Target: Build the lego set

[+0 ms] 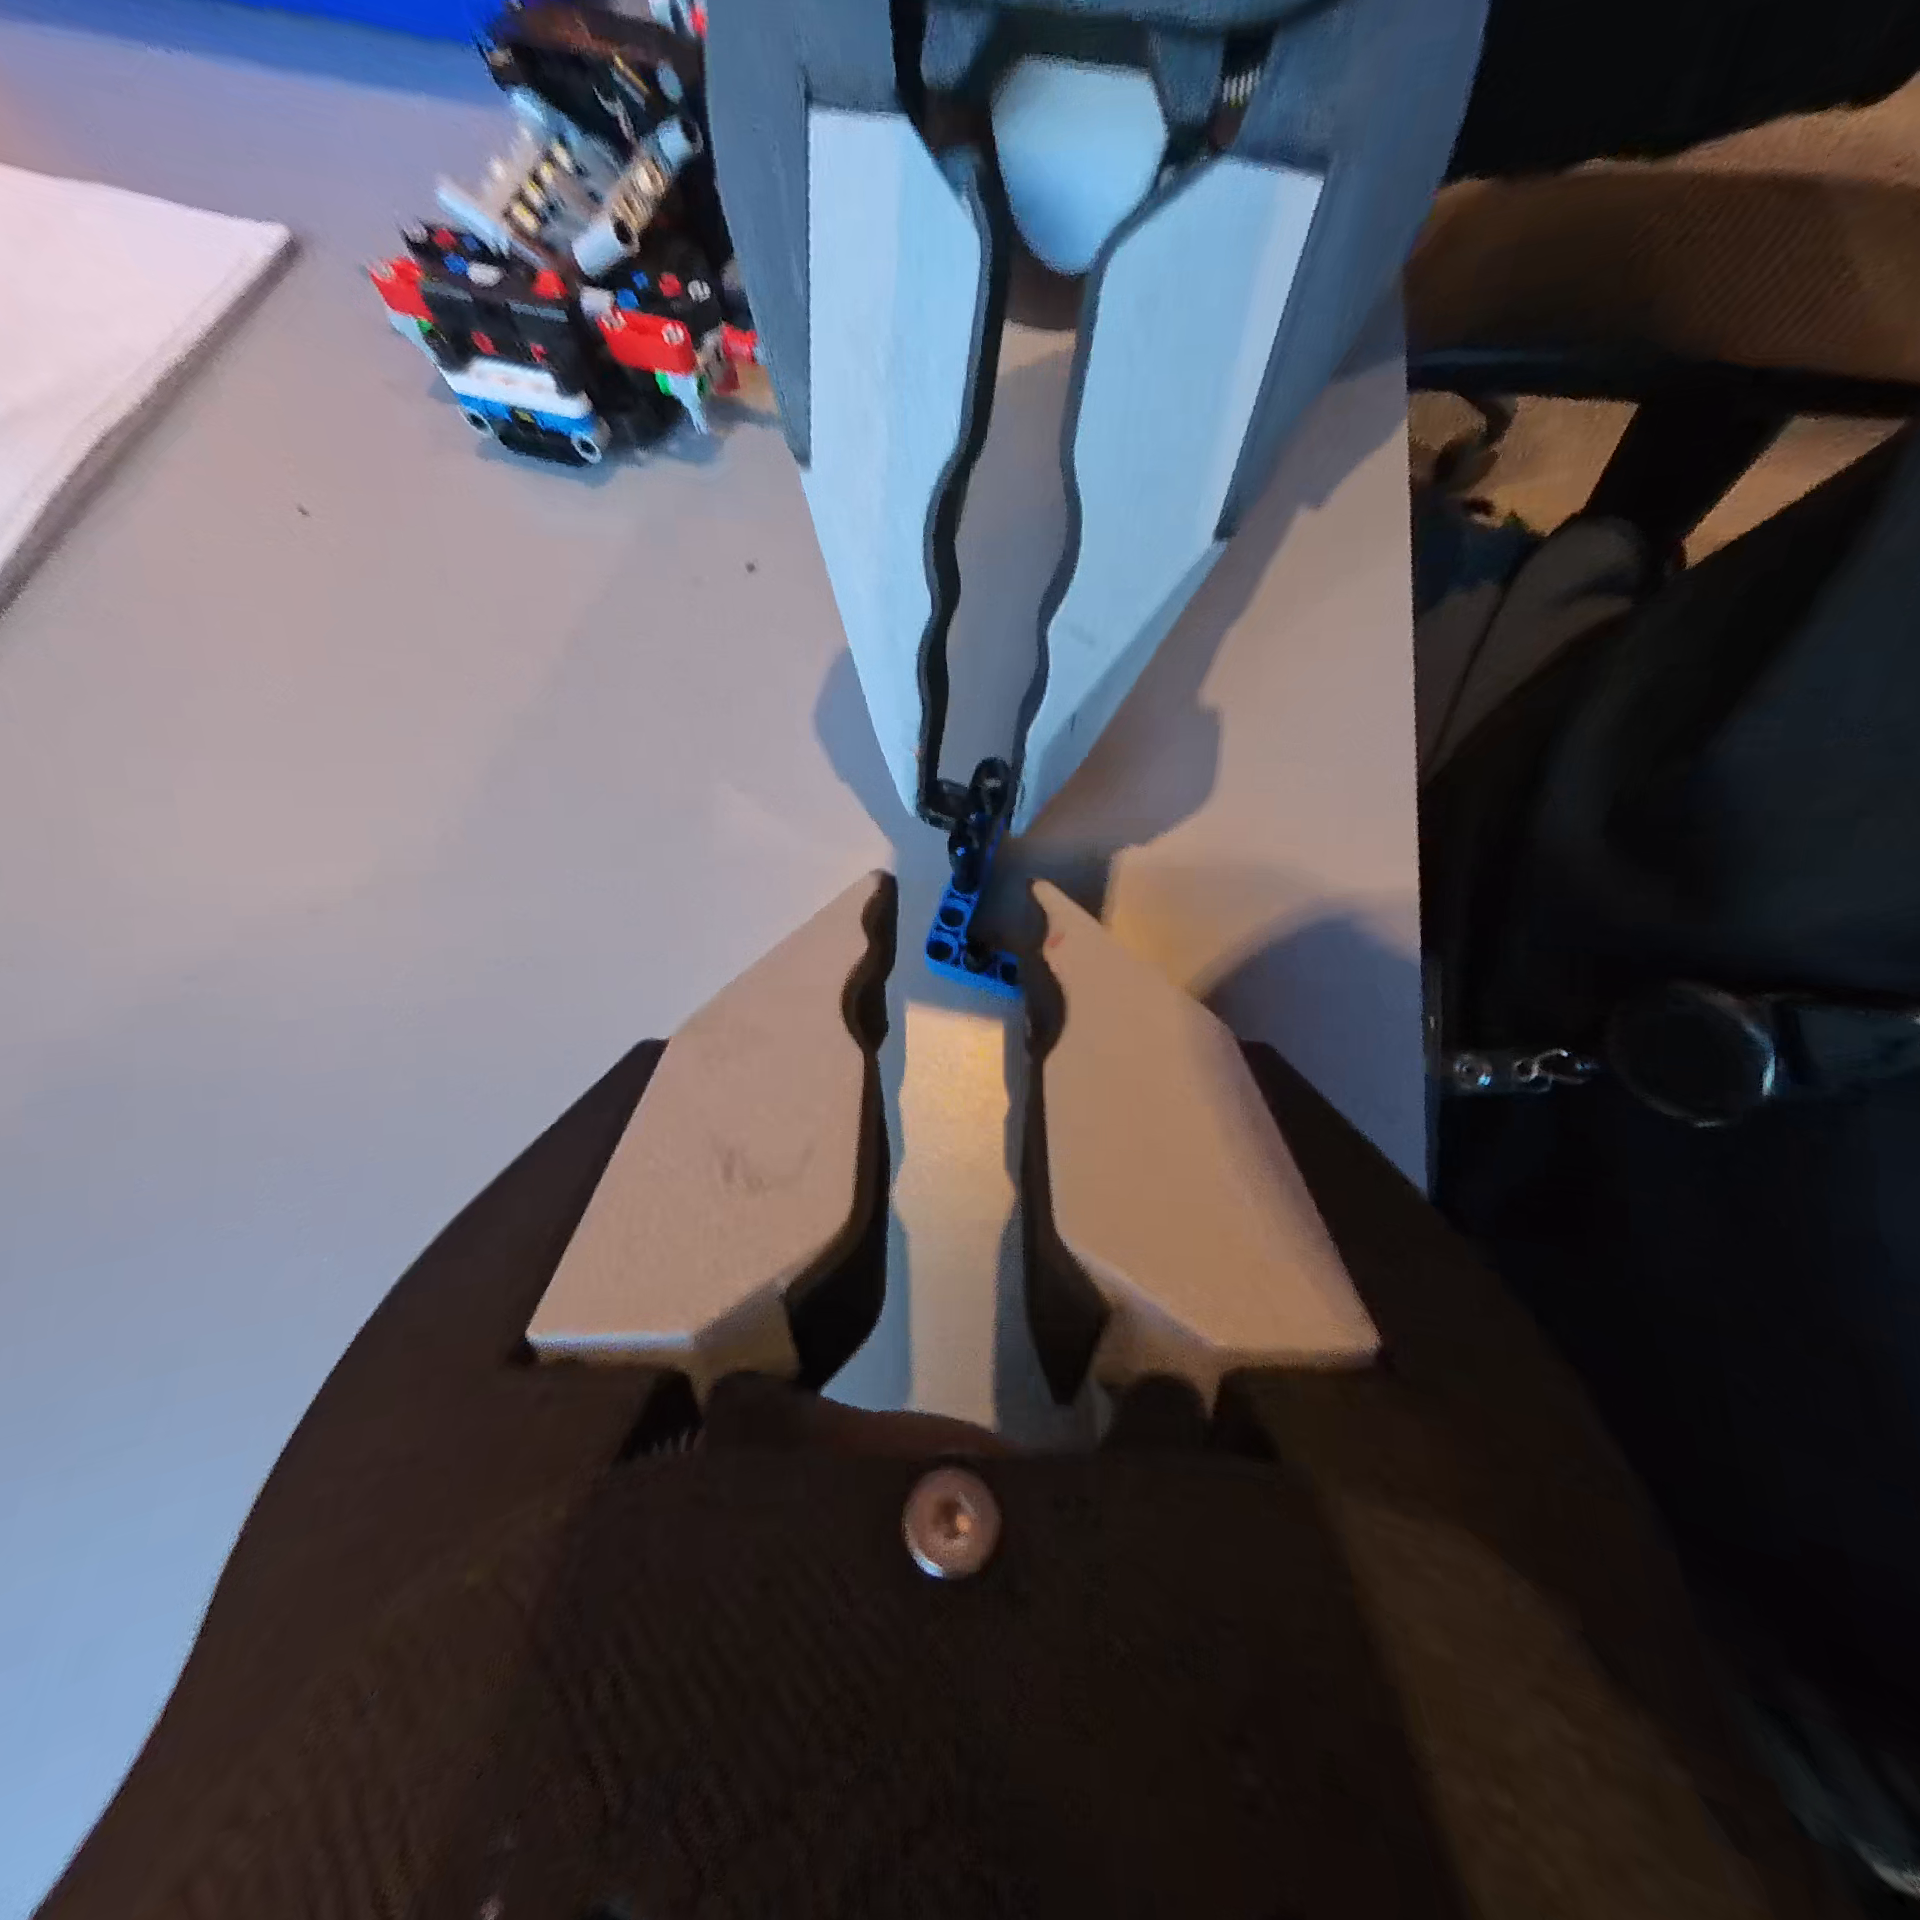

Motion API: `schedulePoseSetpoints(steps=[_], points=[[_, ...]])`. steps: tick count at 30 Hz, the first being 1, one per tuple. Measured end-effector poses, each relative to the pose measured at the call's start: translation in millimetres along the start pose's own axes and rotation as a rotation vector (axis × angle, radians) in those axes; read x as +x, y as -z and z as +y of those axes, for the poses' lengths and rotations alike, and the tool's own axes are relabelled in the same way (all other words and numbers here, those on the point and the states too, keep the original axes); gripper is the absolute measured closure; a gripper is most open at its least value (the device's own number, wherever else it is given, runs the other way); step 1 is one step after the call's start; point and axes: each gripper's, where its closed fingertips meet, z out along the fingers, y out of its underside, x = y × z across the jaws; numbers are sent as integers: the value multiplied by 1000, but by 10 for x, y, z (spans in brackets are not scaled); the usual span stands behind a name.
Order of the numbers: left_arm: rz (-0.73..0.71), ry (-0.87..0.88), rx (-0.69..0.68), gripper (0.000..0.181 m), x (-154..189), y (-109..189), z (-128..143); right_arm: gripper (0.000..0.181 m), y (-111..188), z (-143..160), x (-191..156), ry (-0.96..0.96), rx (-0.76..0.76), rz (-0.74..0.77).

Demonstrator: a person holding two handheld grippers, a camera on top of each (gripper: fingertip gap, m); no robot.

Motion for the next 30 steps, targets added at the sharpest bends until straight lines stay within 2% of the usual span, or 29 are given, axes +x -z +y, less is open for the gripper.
schedulePoseSetpoints(steps=[14,30], points=[[34,-86,-48,177,33,-110,9,168,-25,-7,-17,28,-37,-11],[45,-103,-41,177,74,-126,-6,168,-29,26,-48,49,-49,-5]])
